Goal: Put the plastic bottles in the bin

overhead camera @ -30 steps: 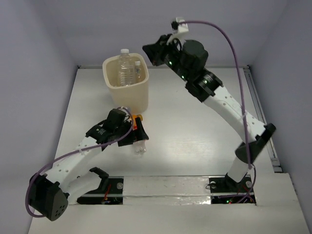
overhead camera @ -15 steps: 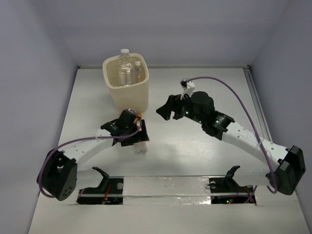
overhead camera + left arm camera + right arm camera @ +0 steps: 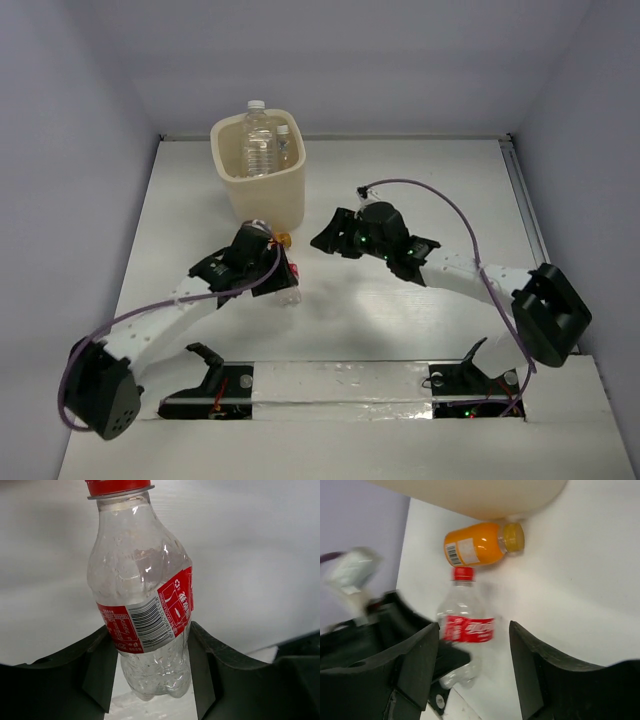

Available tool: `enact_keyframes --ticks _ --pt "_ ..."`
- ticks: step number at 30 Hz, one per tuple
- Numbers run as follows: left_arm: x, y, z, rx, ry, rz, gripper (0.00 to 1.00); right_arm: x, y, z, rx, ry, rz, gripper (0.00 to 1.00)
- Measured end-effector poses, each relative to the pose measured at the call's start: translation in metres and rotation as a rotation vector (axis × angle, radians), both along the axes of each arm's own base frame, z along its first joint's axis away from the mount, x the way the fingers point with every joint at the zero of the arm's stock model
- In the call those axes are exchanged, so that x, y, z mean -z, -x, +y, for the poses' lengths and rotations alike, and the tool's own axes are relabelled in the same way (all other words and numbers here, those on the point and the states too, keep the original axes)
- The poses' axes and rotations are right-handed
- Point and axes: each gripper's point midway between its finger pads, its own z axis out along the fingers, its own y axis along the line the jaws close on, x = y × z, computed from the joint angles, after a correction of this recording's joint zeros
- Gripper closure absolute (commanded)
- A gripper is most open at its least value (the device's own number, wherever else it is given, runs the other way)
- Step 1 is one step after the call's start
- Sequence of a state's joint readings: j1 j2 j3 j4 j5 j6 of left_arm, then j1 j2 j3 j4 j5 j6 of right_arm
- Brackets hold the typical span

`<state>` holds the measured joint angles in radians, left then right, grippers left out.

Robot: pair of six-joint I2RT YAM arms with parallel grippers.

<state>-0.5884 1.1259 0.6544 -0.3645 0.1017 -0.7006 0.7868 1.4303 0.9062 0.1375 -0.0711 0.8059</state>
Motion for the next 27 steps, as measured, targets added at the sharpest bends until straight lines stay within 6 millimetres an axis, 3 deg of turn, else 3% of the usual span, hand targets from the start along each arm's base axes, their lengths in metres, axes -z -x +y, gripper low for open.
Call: enact_keyframes --ticks 3,8,12,16,20,27 --pt "-0.051 -0.001 -0.001 -0.014 0.072 -0.091 0.64 0.022 -0.007 0.008 0.039 -0.017 0.089 0.34" --pt "-0.177 -0.018 -0.005 -0.045 0.195 -0.311 0.63 0.047 -0.022 0.027 0.119 -0.090 0.228 0.20" --pt "-0.275 -0.041 -0.003 -0.093 0.249 -0.507 0.63 0.071 -0.035 0.045 0.181 -0.157 0.355 0.16" --pt "-0.346 -0.075 0.004 -0.157 0.242 -0.664 0.63 0.093 -0.045 0.058 0.248 -0.196 0.472 0.12" --pt "-0.374 -0.122 0.023 -0.251 0.191 -0.739 0.63 0.088 -0.057 0.079 0.287 -0.257 0.527 0.08" --pt "-0.350 -0.183 0.064 -0.372 0.065 -0.716 0.63 0.062 -0.059 0.126 0.272 -0.374 0.575 0.04"
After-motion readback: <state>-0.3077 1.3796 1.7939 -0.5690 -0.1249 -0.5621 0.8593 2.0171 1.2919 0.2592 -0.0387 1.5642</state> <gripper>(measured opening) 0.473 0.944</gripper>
